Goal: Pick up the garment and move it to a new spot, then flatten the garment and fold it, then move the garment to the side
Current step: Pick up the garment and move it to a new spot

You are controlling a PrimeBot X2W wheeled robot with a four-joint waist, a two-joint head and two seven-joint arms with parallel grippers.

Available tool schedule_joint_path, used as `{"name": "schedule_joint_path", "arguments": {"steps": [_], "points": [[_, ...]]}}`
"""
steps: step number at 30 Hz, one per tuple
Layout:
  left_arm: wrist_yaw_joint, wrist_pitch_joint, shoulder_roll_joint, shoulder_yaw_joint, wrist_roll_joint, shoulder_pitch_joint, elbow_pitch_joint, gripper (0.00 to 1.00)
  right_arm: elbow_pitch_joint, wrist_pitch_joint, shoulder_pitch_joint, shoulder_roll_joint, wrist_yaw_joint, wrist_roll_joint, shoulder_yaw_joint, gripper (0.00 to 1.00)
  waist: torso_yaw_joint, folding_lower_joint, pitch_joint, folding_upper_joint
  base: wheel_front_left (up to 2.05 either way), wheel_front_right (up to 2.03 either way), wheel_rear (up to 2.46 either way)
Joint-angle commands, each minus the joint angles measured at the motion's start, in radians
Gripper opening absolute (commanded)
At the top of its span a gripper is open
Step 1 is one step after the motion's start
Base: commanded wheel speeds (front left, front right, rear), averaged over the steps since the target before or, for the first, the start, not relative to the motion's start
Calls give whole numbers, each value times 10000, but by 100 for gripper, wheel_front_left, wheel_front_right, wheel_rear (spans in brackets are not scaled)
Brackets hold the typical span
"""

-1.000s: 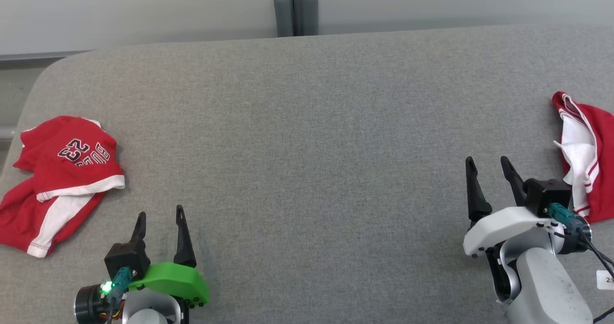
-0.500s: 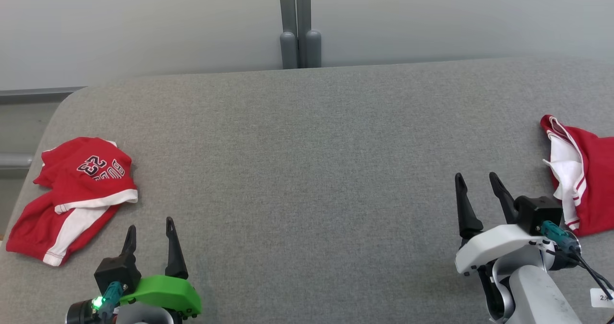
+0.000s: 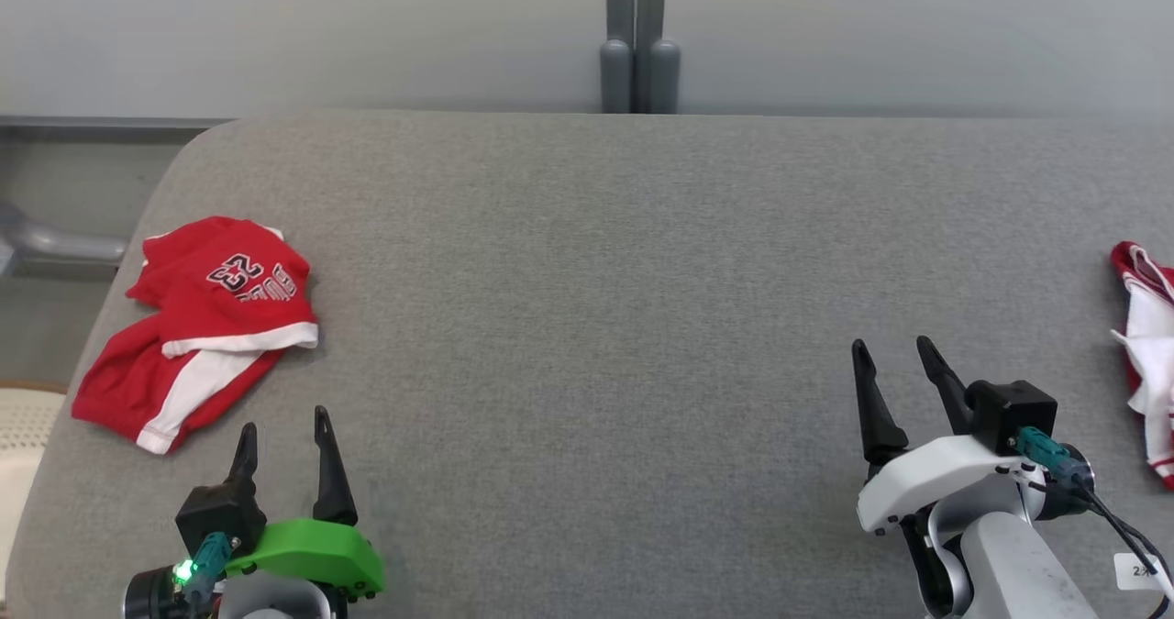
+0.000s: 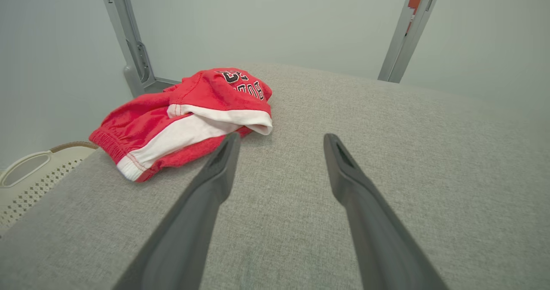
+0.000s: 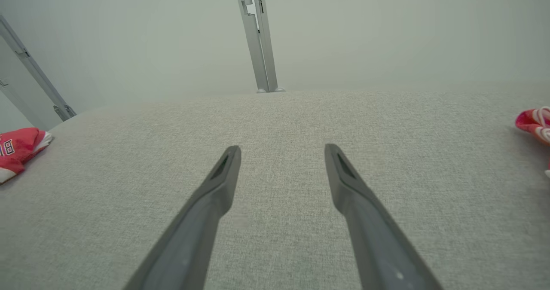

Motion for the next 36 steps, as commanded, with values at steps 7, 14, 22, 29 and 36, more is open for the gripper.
{"name": "schedule_joint_path", "arguments": {"steps": [7, 14, 22, 29, 36], "points": [[83, -1, 49, 145, -108, -145, -12, 100, 22, -22, 147, -18, -16, 96, 215, 100, 2088, 0, 361, 0, 0, 0, 0], [148, 0, 45, 350, -179, 33, 31, 100, 102, -22, -11, -21, -16, 117, 529, 100, 3500, 0, 429, 0, 0, 0, 0], [267, 0, 43, 795, -293, 304, -36, 100, 243, -22, -200, -19, -16, 199, 991, 100, 4404, 0, 486, 0, 0, 0, 0], [332, 0, 39, 1027, -402, 440, -123, 100, 436, -22, -383, -30, -16, 243, 1272, 100, 4427, 0, 558, 0, 0, 0, 0], [-25, -2, 43, 1058, -758, -134, 549, 100, 318, -22, -274, -25, -16, 61, 1142, 100, 4098, 0, 763, 0, 0, 0, 0]]}}
